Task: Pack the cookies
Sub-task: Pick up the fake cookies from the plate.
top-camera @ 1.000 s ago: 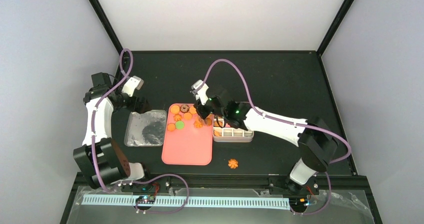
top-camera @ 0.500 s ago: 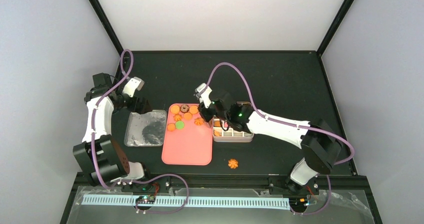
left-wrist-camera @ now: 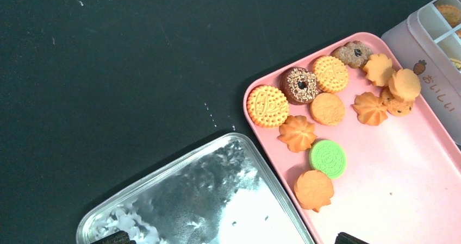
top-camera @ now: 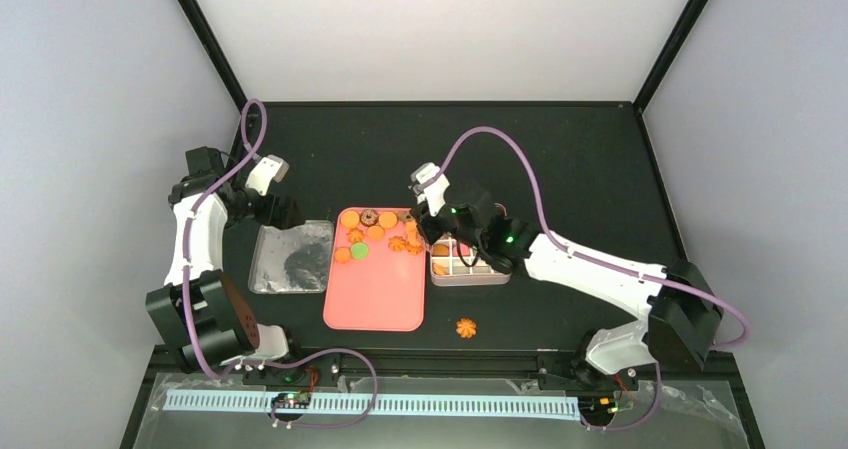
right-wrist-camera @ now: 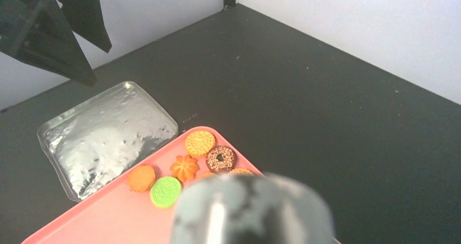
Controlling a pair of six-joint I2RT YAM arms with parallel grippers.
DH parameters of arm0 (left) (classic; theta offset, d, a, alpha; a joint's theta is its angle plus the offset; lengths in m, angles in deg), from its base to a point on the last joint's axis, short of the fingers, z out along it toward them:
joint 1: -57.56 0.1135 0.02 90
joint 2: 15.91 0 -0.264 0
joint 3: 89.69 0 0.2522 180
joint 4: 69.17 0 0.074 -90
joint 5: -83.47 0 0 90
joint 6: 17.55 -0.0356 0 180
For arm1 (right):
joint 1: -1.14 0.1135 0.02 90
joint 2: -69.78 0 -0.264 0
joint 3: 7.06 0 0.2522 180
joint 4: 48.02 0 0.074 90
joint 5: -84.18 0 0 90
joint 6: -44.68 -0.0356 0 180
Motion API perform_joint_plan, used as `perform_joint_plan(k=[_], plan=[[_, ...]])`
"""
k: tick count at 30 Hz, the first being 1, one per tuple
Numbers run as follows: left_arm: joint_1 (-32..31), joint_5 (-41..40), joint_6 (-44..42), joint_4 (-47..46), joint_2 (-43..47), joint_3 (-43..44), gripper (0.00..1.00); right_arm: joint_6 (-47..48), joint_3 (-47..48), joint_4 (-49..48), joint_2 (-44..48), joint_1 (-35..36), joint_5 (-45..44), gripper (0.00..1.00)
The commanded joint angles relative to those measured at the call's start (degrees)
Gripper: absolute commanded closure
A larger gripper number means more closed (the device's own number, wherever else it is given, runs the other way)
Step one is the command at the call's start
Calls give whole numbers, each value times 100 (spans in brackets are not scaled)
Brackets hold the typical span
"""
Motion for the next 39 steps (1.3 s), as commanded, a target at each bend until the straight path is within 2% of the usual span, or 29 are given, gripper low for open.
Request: perform_joint_plan(k=[1, 8, 14, 19, 23, 25, 39], plan=[[22, 160, -121, 121, 67, 161, 1, -19, -36, 1, 322, -5, -163, 95], [22, 205, -149, 155, 130, 205, 1, -22, -191, 21, 569, -6, -263, 94], [27, 247, -147, 221, 154, 225, 1, -12, 219, -216, 30, -5, -61, 86], [22, 241, -169, 281, 184, 226, 1, 149, 878, -329, -657, -36, 34, 84], [22, 167, -206, 355, 225, 225, 1, 159, 1077, -450, -1011, -139, 132, 67], [22, 134, -228, 349, 266, 210, 1, 161, 1086, -489, -1123, -193, 164, 64], [27, 100, -248, 393, 293, 284, 1, 172, 771, -590, -1515, -251, 242, 63]])
